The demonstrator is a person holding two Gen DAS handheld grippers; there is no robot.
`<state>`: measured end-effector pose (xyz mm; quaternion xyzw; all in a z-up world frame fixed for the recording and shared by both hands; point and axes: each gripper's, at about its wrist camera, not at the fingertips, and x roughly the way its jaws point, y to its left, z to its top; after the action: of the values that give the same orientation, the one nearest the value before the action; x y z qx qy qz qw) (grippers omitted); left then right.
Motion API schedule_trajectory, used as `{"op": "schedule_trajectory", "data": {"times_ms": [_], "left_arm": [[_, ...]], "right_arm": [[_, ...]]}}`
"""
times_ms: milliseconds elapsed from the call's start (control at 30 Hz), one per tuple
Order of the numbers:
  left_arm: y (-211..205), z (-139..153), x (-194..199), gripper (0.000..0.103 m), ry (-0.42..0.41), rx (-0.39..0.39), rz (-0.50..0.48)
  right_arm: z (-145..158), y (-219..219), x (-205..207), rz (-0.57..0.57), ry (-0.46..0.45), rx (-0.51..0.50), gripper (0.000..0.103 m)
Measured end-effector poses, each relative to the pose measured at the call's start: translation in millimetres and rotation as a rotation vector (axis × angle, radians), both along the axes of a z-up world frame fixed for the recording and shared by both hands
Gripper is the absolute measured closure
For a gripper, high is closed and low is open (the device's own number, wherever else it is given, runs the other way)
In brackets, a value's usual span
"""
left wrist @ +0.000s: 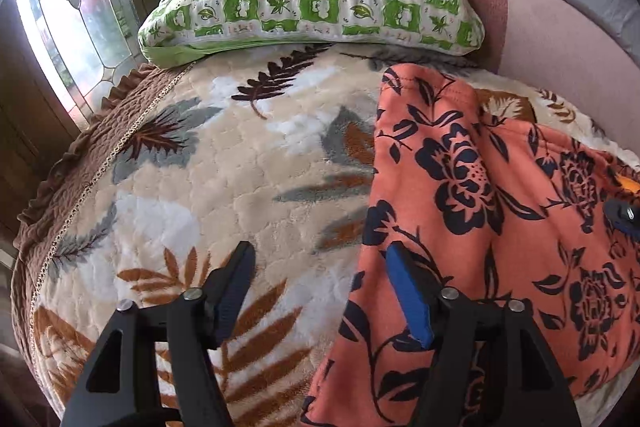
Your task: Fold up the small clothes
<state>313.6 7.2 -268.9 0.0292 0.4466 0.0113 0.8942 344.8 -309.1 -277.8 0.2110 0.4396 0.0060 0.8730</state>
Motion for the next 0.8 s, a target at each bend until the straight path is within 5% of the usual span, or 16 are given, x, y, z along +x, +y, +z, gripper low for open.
{"op": "schedule_trajectory", "data": {"times_ms": [167,267,400,533,633,800], "left_arm": [[13.2,-2.3,10.4,0.024,0.004,0.013,0.035],[16.8,1.2,13.3,0.024,-0.021,0.045,0.056],[18.0,23.7,4.3,0.024,-0.12,-0.012,0.034],[-2.2,35.2,-9.4,0.024,-0.164,-0.04,-0.067],[-21.5,27.6,-15.5,0.024,-0.127,-0.002,-0.138],[-26.5,-14.8,-3.7,0.019,0.011,0.102,-0.12]], "right_arm": [[-10.3,-32.9,59.7,-0.145,-0.005,-0.083,0.056],[-3.0,-54.5,66.6,-0.221,-0.027,0.018,0.056],[21.4,-68.4,27.1,-0.22,-0.119,0.028,0.056],[26.4,-84.3,-40.0,-0.183,-0.094,0.024,0.056],[18.7,-92.2,-101.9,-0.167,-0.057,0.008,0.056],[-18.3,-100.5,-157.8,-0.176,0.021,0.014,0.056]]}}
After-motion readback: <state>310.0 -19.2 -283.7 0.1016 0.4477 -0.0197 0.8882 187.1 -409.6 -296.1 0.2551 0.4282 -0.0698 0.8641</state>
